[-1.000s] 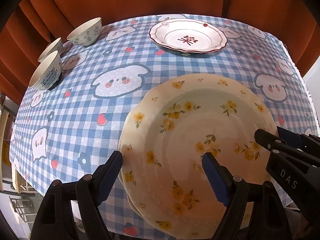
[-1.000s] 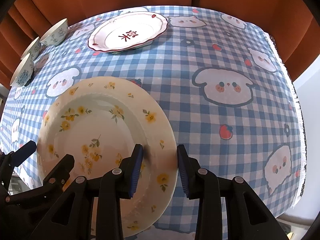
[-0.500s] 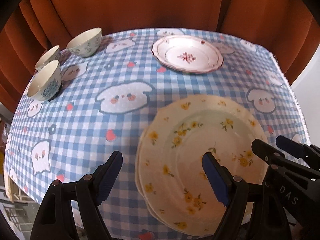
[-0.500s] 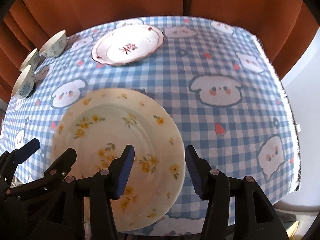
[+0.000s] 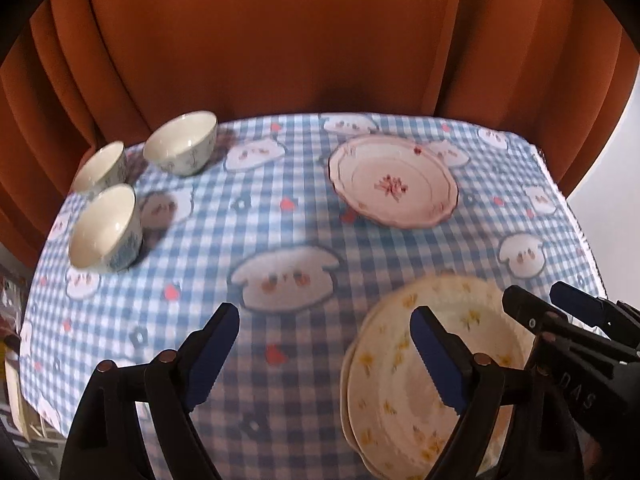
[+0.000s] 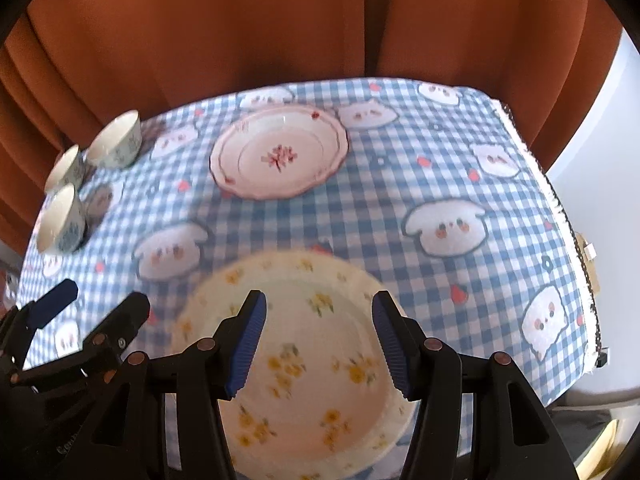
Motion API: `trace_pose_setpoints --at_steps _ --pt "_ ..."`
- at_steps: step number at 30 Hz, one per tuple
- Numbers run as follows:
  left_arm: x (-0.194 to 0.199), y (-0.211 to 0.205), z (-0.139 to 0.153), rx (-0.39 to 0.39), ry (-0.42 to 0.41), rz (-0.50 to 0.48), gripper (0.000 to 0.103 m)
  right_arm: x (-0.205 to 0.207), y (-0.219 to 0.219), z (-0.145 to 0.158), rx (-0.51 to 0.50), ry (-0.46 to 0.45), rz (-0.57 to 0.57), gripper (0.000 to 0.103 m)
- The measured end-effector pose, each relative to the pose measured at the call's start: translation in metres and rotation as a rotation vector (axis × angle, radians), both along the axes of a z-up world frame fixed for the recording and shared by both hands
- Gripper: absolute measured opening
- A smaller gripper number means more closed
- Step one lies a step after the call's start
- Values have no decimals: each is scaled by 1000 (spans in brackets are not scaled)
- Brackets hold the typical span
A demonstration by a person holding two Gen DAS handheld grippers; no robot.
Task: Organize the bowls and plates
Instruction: 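Move the left tool toward the small red-rimmed plate, then grip the rim of the red-rimmed white plate with the left tool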
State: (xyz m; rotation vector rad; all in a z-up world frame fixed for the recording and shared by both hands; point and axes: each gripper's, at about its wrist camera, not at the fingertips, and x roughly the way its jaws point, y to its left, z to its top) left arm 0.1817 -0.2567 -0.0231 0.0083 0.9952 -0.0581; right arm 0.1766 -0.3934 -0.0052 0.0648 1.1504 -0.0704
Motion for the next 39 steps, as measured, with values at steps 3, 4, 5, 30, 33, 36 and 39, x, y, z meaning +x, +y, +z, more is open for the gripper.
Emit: trace_pose_setpoints --at_steps 3,4,5,30,33,36,39 --pt "17 3 7 0 -23 6 90 15 2 12 6 -37 -19 60" --pt "23 4 9 -4 -24 11 90 21 3 14 5 -46 -24 60" --pt "28 5 10 -9 -28 11 90 26 2 16 7 -51 -29 62" --pt "183 -4 -63 4 55 55 92 187 -33 -52 51 -44 -41 74" --pt "192 -10 -74 5 66 45 91 201 -35 -67 67 -23 -47 74" --pt "201 -16 -87 6 84 45 88 212 -34 -81 80 -6 -53 74" --pt "207 -19 -97 -4 103 44 84 219 -34 -92 72 4 -46 74"
